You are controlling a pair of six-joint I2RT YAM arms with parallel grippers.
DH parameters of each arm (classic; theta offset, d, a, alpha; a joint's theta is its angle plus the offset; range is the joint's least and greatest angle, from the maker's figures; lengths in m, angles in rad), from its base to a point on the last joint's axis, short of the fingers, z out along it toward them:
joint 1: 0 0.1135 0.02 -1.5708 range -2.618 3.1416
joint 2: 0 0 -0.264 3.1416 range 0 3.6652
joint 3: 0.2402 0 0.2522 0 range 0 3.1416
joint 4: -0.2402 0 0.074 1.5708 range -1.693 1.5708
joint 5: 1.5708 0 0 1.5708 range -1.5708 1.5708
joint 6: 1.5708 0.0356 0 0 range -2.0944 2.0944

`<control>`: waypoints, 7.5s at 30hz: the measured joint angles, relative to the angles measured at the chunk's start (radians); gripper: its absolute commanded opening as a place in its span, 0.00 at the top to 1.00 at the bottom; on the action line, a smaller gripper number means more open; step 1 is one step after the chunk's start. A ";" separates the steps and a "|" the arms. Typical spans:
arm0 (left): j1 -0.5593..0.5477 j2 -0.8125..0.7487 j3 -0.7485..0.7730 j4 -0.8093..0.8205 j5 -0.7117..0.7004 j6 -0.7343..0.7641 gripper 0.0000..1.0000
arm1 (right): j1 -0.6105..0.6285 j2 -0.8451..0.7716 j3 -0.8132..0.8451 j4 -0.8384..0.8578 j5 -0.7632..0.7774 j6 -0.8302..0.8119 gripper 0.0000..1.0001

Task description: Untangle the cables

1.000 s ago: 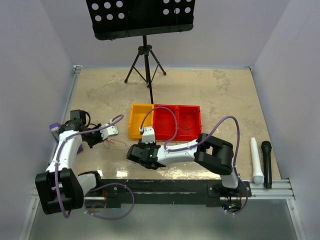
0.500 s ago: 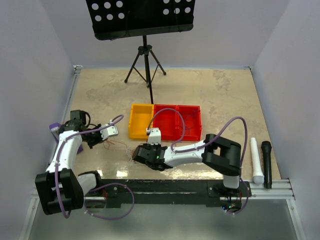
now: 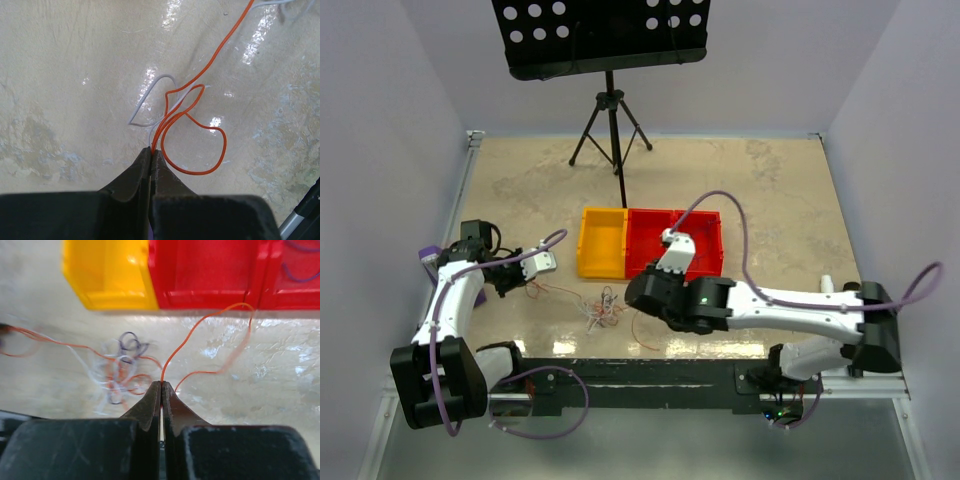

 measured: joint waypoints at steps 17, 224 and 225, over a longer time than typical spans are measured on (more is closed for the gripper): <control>0.000 0.021 -0.027 0.060 -0.039 0.006 1.00 | 0.000 -0.476 0.446 -0.403 0.336 0.092 1.00; 0.000 -0.068 0.152 -0.314 0.406 0.174 1.00 | -0.548 0.234 0.220 0.370 -0.322 -0.689 0.44; 0.000 -0.068 0.152 -0.314 0.406 0.174 1.00 | -0.563 0.234 0.220 0.365 -0.322 -0.689 0.44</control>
